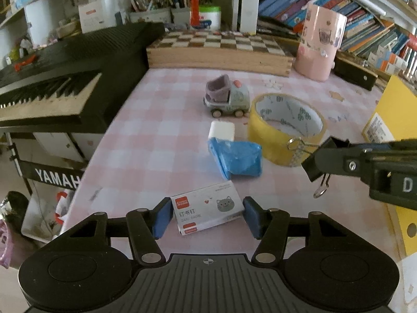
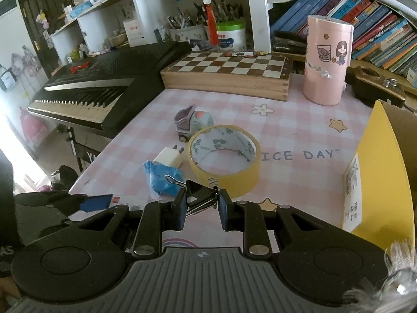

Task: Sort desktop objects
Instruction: 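Lift the white cat-print box with the left tool while the right tool holds the clip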

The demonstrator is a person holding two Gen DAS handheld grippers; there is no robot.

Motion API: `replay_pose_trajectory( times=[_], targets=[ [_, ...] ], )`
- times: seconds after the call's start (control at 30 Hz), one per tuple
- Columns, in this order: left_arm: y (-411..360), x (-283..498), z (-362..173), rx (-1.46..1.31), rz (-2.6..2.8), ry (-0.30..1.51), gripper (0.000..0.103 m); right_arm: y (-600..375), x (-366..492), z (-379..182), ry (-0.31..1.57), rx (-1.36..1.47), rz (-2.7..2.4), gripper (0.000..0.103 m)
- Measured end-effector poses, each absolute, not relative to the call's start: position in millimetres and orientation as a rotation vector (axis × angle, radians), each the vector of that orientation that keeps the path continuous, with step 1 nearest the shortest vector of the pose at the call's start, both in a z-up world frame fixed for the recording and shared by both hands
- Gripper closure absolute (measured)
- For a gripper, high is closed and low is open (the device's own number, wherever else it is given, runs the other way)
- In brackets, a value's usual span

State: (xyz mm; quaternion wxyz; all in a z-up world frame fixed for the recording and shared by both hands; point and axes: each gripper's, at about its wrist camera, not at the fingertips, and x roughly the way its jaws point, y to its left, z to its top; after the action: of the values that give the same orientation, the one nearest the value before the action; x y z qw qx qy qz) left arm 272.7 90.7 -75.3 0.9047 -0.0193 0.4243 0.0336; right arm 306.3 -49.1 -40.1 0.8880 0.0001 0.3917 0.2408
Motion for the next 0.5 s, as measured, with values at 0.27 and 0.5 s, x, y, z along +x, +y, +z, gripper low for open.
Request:
replay_pose_trajectory(
  times=[0.27,0.5],
  targets=[
    [99,249,-40,-0.051,0.063,0.768,0.045,-57,295,-32,0.793,0.021,0.465,0.080],
    [104,222,-10,-0.036,0.027,0.695,0.045,-66,272,-21,0.785,0.045,0.419,0.080]
  ],
)
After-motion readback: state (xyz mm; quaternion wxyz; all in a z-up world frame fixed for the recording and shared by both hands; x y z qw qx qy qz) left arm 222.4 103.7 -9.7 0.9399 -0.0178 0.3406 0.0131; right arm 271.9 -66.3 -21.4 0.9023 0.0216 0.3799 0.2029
